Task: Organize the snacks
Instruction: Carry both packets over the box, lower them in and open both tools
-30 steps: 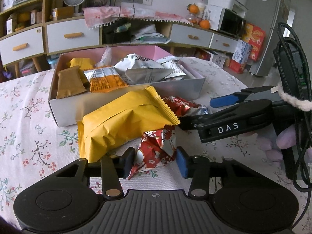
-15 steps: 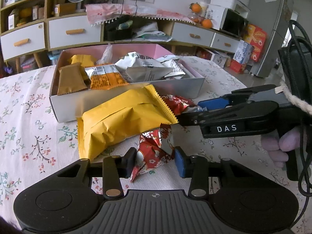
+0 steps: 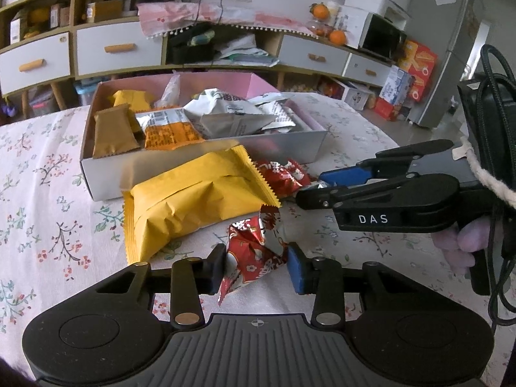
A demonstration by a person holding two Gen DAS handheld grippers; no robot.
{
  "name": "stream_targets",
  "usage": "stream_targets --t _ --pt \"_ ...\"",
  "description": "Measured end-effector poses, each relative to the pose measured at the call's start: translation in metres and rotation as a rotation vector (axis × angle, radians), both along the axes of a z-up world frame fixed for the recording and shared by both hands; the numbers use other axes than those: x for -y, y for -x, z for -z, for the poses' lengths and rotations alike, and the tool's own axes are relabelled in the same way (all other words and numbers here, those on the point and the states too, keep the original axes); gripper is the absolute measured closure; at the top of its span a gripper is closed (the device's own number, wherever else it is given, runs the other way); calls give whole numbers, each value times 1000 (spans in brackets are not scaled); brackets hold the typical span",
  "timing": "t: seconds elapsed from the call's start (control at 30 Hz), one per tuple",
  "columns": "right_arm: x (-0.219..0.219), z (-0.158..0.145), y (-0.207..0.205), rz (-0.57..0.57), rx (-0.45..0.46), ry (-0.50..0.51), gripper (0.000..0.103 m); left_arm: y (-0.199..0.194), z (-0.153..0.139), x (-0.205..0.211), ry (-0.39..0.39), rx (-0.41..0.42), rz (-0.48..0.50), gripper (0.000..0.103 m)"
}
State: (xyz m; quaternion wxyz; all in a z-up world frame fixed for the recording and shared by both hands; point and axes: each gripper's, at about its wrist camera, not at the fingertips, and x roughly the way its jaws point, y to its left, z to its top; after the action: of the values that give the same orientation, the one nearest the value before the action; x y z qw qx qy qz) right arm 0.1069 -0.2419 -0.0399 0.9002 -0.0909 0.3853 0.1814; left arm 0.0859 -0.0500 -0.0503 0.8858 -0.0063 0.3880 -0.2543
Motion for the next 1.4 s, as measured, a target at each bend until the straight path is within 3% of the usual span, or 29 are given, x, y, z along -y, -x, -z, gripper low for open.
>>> stream_targets --t 0.4,0.8,1.4 --pt "7 -16 14 -14 22 16 92 4 -9 -1 -23 -26 3 67" --pt "15 -37 20 6 55 -15 93 6 -26 -11 36 -40 -14 67" --pt "16 -76 -3 86 159 -131 93 -21 -56 -27 30 54 -141 67"
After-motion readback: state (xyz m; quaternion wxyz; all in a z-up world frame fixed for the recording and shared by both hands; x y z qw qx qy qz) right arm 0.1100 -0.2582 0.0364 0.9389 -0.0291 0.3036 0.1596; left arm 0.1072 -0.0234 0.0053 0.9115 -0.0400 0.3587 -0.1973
